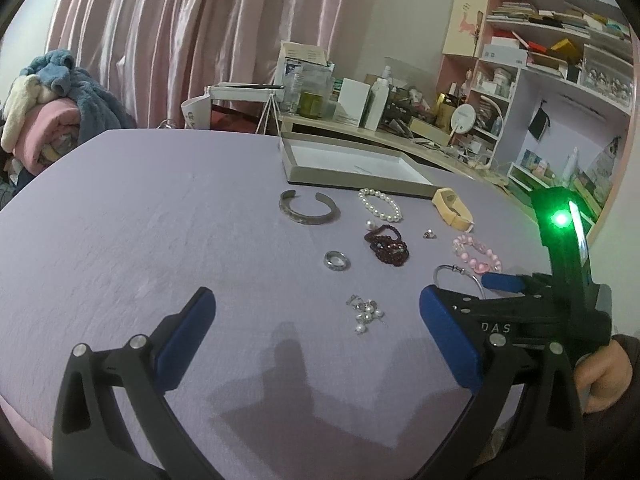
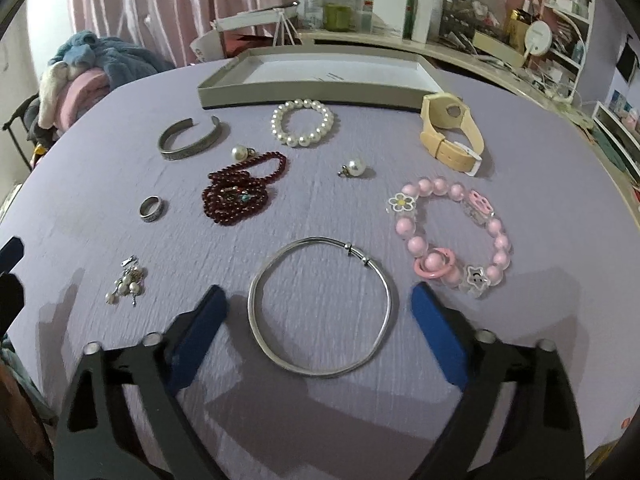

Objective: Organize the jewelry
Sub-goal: 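Move the right tool to the silver bangle while the left tool approaches the silver earrings, then grasp the silver bangle with the right tool while the left tool grasps the silver earrings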

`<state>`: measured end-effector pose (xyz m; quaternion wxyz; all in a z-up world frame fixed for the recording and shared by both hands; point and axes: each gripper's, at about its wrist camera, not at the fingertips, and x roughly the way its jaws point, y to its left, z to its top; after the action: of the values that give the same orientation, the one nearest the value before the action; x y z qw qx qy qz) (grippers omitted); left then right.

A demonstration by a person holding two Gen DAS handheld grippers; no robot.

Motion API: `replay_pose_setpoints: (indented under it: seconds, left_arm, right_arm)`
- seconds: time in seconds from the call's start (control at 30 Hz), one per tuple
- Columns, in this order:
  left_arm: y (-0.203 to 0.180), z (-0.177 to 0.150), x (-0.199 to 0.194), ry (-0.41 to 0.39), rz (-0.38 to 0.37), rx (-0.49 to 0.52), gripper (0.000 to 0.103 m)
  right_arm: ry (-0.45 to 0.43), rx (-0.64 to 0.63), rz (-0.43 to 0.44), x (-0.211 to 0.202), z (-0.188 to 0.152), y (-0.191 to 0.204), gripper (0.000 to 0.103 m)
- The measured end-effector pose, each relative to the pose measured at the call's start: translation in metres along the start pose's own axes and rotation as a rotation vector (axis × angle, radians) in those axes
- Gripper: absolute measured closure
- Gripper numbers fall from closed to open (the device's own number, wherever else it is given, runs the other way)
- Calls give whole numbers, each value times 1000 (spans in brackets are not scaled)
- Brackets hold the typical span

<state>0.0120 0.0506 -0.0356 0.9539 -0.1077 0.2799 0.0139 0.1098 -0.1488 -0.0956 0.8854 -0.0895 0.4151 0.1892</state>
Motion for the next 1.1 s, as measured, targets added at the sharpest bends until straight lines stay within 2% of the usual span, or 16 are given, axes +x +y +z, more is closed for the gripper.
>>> replay_pose_setpoints:
  seconds: [0.03,0.37,0.73,0.83,0.9,0.97,1.03,1.1]
  left_arm:
    - [-1,0,1,2,0,5,2]
    - [-20,1,22,67,5,56,2]
    - [-41,4,55,149,34,81,20]
    - [-47,3,67,184,60,89,31]
    - [-50,1,75,218,75,87,42]
    - [-53,0,77,220,102,108,48]
    - [-56,-1,78,217,113,119,62]
    - [-57,-1,78,213,120,124,88]
  right_arm:
    - [-6,3,3,-2,1,-2,31]
    - [-37,-28,54,-9,-8,-9,32]
    - [-58,34,58,-19,-22,-40,32]
    - [-65,49,67,-21,-24,-44,32]
    - [-70,57,76,-21,-23,-47,32]
    - [-73,60,81,-22,-24,-48,32]
    - [-74,64,88,-21,-25,-49,32]
    - [-75,70,92,-22,-26,-50,32]
